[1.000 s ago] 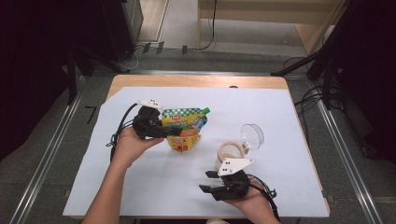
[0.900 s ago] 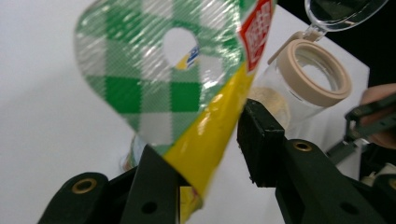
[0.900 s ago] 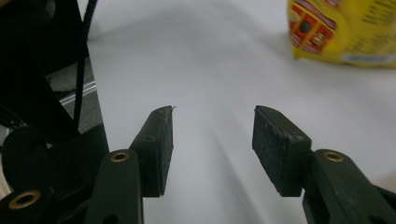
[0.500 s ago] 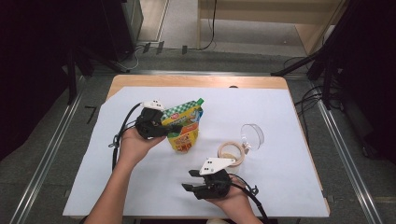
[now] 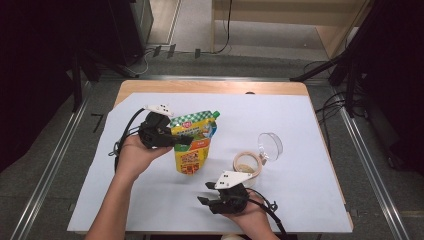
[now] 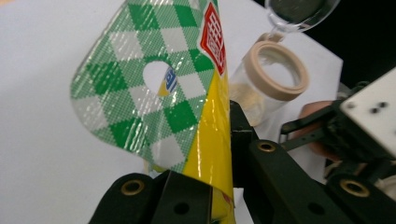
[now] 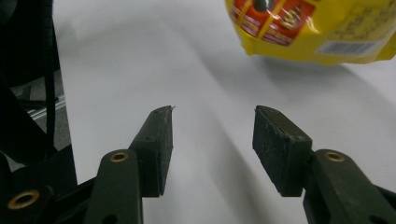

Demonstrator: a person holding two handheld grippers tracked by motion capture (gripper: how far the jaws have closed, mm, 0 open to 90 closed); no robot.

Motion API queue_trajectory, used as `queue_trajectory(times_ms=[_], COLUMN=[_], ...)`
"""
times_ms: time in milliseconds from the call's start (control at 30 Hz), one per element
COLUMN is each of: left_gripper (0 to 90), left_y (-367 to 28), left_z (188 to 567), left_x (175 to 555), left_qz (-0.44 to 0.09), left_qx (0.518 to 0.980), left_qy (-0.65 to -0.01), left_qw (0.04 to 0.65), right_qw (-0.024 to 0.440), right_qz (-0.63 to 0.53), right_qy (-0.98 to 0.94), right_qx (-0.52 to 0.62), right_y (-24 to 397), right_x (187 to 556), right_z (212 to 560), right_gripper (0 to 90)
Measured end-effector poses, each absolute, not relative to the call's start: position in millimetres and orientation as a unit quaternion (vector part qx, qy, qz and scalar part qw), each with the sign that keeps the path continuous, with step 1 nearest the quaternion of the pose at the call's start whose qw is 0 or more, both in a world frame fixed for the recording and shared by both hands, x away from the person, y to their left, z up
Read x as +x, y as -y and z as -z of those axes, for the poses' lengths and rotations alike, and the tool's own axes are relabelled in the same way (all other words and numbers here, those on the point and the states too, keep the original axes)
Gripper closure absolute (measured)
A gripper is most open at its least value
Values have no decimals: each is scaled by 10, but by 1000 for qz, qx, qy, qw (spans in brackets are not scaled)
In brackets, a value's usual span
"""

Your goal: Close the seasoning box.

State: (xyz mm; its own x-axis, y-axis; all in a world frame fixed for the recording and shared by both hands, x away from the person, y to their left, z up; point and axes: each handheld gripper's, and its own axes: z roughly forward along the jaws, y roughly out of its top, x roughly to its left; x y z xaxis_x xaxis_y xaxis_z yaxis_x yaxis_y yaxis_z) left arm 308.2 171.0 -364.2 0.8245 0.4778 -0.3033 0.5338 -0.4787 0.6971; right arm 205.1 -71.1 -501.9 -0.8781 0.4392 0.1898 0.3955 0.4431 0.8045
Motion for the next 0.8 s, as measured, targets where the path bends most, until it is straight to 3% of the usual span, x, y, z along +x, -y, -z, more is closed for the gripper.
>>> queue_trajectory(times_ms=[367, 433, 533, 800], left_gripper=[900, 900, 900, 900], left_y=[-1601, -1579, -1552, -1442], left_z=[3265, 3204, 3134, 3126], left_x=[2786, 2728, 2656, 2578], left_qz=[53, 59, 72, 122], left_qx=[867, 868, 868, 873], left_qy=[-244, -233, -220, -203], left_qw=[432, 435, 439, 427], right_qw=[35, 39, 51, 76], right_qz=[-476, -478, -485, -504], right_qy=[-832, -830, -824, -799], right_qx=[284, 285, 289, 318], right_y=[753, 748, 737, 791], right_x=[2122, 2114, 2098, 2134], right_z=[5054, 5047, 5032, 5021], right_gripper=[569, 680, 752, 767])
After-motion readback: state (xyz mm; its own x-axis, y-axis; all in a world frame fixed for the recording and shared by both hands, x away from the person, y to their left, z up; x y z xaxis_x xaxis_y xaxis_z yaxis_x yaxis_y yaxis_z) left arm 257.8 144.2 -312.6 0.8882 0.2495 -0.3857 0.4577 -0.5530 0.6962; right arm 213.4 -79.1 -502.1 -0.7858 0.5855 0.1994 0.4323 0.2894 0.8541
